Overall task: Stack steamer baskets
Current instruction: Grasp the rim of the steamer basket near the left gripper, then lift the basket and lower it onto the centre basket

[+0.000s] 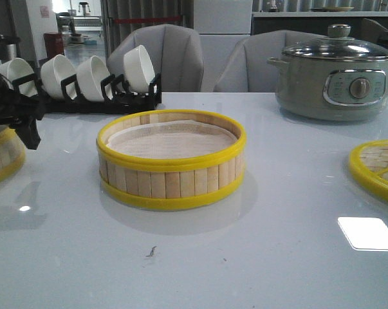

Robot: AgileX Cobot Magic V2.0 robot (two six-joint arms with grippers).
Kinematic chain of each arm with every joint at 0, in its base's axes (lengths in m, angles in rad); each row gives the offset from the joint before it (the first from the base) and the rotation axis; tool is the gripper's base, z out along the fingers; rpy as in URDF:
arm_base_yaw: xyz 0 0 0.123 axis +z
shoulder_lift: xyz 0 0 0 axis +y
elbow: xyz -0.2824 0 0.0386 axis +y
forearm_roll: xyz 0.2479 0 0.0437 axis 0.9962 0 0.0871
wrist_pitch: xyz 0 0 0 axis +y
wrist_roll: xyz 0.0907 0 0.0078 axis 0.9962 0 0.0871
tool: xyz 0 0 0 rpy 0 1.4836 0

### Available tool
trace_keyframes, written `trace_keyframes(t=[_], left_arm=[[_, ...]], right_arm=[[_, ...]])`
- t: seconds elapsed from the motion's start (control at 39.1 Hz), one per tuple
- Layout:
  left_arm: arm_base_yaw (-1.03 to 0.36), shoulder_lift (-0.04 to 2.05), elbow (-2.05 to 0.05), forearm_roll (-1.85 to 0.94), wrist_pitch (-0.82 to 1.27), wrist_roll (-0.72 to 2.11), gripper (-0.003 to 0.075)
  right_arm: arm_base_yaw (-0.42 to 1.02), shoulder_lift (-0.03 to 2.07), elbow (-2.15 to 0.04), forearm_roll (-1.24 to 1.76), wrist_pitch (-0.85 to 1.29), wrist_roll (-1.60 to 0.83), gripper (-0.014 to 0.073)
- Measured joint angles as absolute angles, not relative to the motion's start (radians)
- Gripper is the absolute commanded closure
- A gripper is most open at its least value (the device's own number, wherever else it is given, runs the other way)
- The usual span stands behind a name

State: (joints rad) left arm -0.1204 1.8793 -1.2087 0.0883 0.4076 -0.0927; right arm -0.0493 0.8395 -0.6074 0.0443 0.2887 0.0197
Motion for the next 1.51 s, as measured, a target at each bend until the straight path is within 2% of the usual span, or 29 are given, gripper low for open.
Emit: trace_keyframes(t=[0.1, 0.2, 0.28, 0.36, 0.41, 0.77, 1.1, 1.3, 1.51], left_arm=[[-0.12, 1.889, -1.209, 0.088, 0.405, -0.093, 0.019], [-0.12, 1.898, -1.209, 0.088, 0.405, -0.093, 0.03], [-0.12, 1.898, -1.209, 0.088, 0.405, -0.093, 0.0453], [-0.12, 1.898, -1.209, 0.088, 0.405, -0.093, 0.0654], [-0.12, 1.898, -1.209, 0.088, 0.405, -0.093, 0.0614], [-0.175, 1.872, -1.33, 0.071, 0.541, -0.101, 0.0632], [-0.441, 1.818, -1.535, 0.067, 0.631, -0.101, 0.0632], [-0.602, 1.826, -1.551, 0.057, 0.645, -0.101, 0.0632], [-0.693, 1.863, -1.552, 0.057, 0.629, -0.101, 0.0632]], right_arm=[[-0.049, 0.839, -0.607, 0.044, 0.289, 0.02, 0.0243], [-0.049, 0.839, -0.607, 0.044, 0.289, 0.02, 0.0243], [-0.049, 0.839, -0.607, 0.044, 0.287, 0.02, 0.0243], [-0.049, 0.839, -0.607, 0.044, 0.284, 0.02, 0.0243], [-0.049, 0.839, -0.607, 0.044, 0.283, 0.02, 0.0243], [-0.049, 0.839, -0.607, 0.044, 0.277, 0.02, 0.0243], [-0.049, 0.839, -0.607, 0.044, 0.277, 0.02, 0.0243], [-0.049, 0.841, -0.607, 0.044, 0.277, 0.02, 0.0243], [-0.049, 0.841, -0.607, 0.045, 0.277, 0.02, 0.0243]])
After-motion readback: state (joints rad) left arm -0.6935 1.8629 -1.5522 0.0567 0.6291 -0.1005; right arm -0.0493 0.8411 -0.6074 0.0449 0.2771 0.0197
